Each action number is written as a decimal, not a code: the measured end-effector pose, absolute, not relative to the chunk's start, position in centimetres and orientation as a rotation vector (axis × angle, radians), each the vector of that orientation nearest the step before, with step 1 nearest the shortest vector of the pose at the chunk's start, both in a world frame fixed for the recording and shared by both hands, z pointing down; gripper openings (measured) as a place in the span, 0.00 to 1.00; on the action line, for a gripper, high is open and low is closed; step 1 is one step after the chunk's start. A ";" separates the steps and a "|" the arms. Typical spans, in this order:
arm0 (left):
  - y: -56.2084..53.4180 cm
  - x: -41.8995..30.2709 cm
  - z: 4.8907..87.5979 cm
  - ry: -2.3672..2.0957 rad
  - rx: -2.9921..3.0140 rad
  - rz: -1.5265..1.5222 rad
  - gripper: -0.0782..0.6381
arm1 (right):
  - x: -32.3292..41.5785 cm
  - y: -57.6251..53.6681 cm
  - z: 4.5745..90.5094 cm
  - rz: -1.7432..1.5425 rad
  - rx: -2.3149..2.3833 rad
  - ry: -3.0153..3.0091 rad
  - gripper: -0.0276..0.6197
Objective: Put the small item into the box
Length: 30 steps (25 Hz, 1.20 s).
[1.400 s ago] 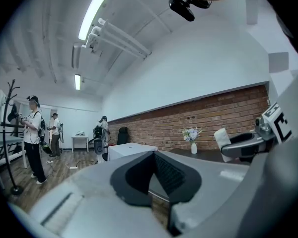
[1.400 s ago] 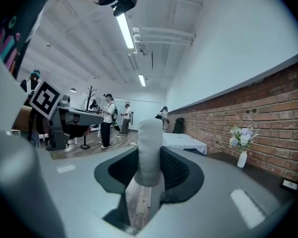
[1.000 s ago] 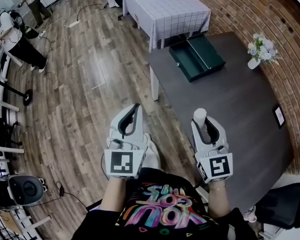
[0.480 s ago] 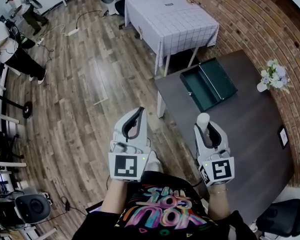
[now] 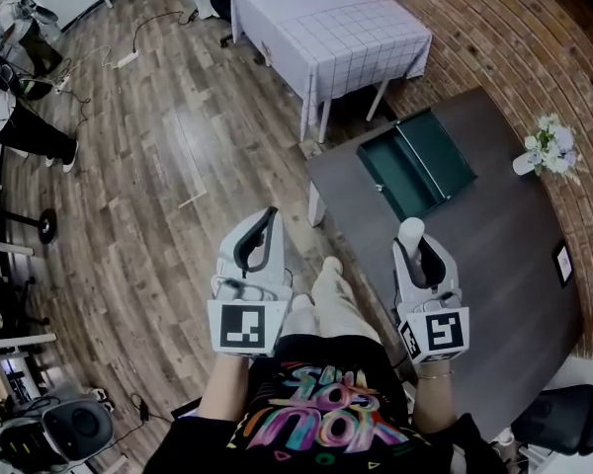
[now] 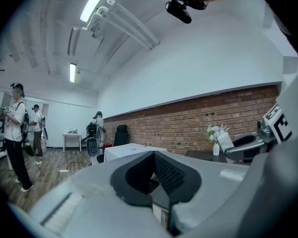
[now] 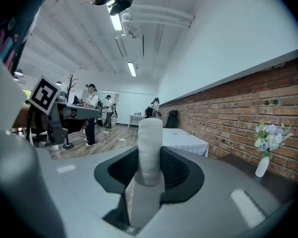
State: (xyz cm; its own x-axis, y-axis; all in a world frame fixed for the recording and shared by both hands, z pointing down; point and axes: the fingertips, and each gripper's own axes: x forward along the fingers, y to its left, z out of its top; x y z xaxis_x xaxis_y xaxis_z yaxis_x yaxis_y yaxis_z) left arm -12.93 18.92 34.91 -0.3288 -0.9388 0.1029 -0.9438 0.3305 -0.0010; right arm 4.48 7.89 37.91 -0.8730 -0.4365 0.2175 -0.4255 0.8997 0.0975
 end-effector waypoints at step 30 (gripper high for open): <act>-9.5 -16.2 34.7 -2.097 2.257 0.199 0.11 | 2.9 -12.7 39.8 0.118 1.143 -2.685 0.25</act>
